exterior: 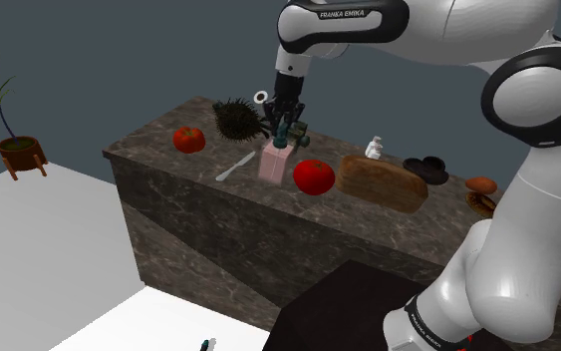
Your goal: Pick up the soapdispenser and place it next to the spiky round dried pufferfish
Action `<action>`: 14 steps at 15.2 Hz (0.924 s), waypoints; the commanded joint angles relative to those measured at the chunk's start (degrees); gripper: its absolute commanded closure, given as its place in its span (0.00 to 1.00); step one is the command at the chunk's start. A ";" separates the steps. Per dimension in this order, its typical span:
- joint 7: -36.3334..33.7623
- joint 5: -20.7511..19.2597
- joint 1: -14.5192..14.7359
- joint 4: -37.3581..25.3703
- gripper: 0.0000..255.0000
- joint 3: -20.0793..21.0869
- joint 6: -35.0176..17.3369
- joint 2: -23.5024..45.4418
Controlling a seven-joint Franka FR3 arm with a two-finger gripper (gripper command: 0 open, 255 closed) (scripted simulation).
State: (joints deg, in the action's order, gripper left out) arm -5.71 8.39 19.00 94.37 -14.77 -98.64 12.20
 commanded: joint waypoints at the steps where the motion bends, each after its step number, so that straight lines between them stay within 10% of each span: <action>1: 0.11 0.09 0.07 1.42 1.00 0.06 -1.62 0.16; 10: 0.19 0.14 0.09 2.01 1.00 0.07 -2.31 0.26; 11: 0.19 0.13 0.09 2.02 0.00 0.07 -2.31 0.26; 14: 0.19 0.13 0.09 2.02 0.00 0.07 -2.30 0.26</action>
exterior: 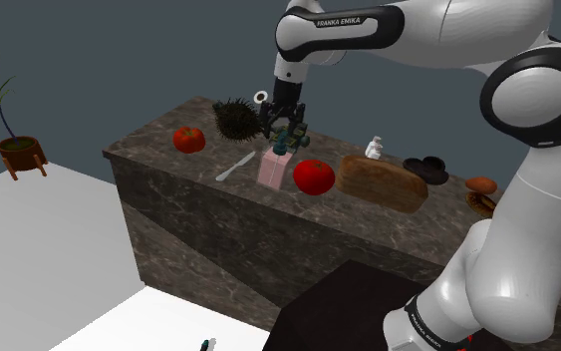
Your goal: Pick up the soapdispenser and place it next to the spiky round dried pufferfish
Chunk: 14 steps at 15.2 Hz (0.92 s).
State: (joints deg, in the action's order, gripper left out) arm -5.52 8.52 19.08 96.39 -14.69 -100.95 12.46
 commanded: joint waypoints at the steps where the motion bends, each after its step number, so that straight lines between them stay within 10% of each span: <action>1: 0.00 0.00 0.00 0.00 0.00 0.00 0.00 0.00; 14: -0.14 0.00 -0.67 -8.28 0.00 -0.32 7.53 0.80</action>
